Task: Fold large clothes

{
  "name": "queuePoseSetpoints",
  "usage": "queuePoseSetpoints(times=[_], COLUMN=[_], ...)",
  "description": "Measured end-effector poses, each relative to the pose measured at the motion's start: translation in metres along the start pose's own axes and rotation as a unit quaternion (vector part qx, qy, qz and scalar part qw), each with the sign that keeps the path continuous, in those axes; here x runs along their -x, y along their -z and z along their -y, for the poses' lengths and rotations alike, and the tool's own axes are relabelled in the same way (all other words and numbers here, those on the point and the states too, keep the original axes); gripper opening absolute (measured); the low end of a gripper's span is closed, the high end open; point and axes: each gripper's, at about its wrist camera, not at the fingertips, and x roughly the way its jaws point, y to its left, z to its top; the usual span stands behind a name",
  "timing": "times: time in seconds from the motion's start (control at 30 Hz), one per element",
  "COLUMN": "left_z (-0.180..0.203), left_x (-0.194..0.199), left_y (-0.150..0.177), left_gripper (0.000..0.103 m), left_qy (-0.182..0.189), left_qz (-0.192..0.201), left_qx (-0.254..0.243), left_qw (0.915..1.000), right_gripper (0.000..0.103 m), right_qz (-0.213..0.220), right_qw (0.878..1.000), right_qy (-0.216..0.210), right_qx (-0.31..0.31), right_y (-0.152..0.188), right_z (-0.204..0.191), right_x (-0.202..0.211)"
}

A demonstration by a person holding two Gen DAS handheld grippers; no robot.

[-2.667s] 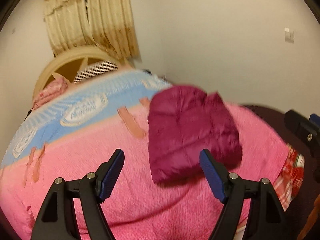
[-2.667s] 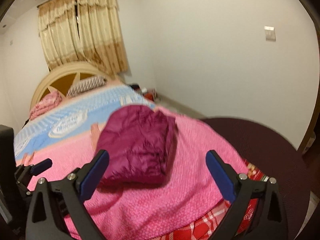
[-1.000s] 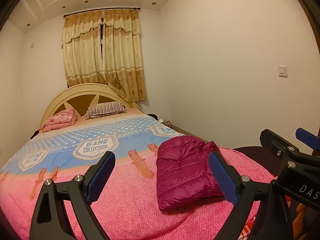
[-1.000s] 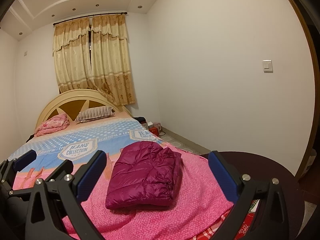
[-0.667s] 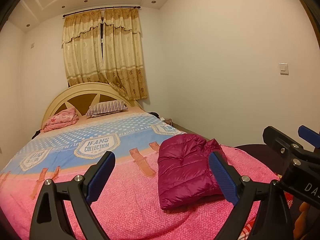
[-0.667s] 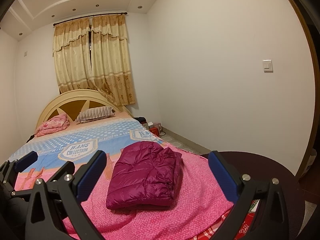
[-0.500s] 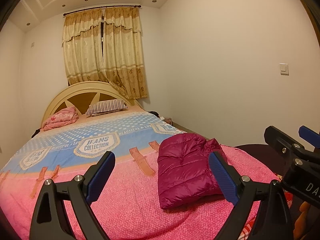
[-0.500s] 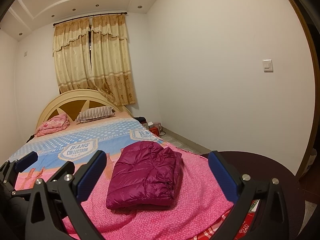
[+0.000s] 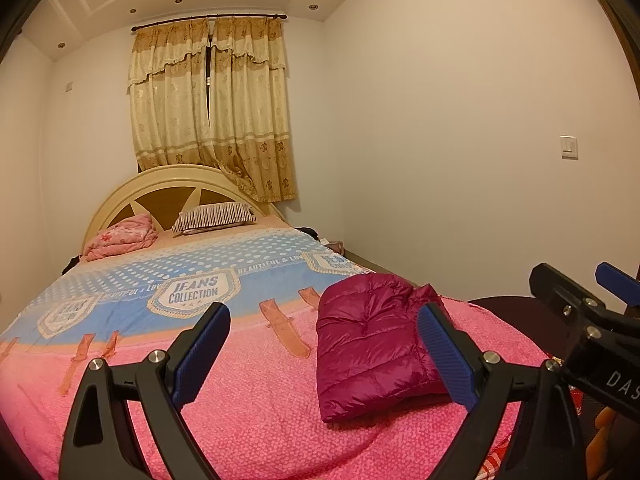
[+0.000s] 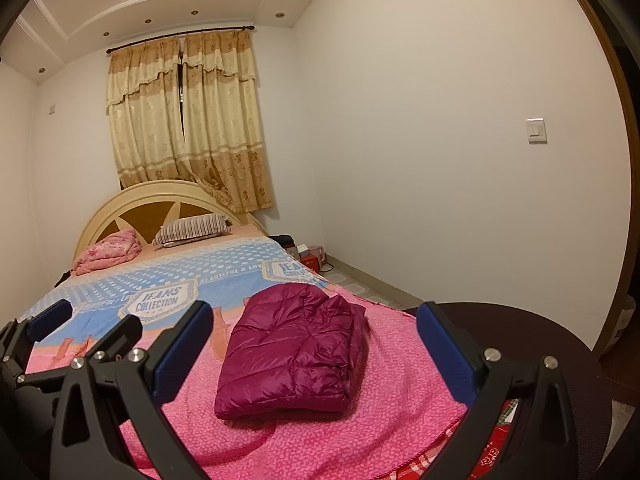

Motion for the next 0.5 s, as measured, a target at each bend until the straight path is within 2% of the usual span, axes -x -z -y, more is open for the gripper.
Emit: queuePoseSetpoints(times=[0.3, 0.5], left_z=[0.003, 0.000], left_x=[-0.007, -0.011], left_y=[0.002, 0.003], left_gripper=[0.095, 0.095], left_qy=[-0.028, -0.008], left_qz=[0.000, -0.004], left_qx=[-0.018, -0.005], left_qw=[0.9994, 0.9999], right_gripper=[0.103, 0.103], right_qz=[0.002, 0.003], right_qw=[1.000, 1.000], right_qy=[0.001, 0.002], right_qx=[-0.004, 0.000], right_y=[0.001, 0.000], right_z=[-0.001, -0.001], right_x=[0.002, 0.003])
